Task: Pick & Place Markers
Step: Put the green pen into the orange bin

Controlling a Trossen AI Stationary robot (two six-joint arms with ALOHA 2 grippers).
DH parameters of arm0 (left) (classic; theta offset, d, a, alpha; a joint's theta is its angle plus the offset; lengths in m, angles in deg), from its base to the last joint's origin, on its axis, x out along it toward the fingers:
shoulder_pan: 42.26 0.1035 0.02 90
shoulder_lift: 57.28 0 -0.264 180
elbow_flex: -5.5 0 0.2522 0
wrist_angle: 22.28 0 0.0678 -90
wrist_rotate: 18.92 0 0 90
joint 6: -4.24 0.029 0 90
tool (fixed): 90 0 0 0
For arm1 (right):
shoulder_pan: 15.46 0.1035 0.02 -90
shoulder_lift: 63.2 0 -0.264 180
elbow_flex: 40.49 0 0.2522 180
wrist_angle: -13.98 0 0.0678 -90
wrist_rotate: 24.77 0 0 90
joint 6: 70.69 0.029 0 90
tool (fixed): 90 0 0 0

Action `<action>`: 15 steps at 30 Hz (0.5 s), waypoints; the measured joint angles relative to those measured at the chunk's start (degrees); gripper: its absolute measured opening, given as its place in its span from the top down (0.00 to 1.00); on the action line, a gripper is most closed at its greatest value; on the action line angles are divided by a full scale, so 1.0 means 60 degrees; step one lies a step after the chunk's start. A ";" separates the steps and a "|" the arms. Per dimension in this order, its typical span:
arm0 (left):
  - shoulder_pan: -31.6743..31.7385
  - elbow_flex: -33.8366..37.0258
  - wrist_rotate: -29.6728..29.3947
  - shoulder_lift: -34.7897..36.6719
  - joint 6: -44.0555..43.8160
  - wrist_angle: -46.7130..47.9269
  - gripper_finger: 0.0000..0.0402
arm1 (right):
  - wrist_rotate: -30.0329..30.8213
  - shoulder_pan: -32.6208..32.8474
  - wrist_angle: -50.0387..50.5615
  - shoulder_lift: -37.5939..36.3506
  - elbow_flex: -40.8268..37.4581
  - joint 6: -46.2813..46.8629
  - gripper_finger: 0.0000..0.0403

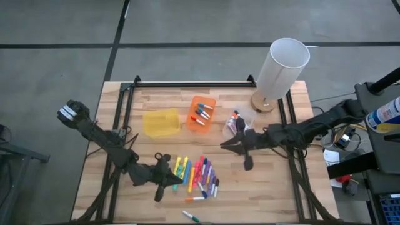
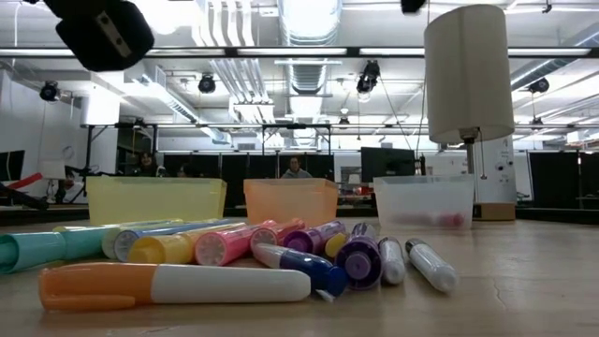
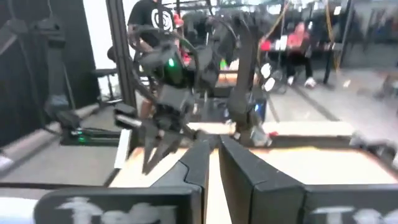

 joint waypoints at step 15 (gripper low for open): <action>-0.0634 -0.2432 0.0218 -0.2118 0.3239 0.2278 0.76 | -0.0005 0.0139 -0.0053 -0.0387 -0.2344 0.2470 0.92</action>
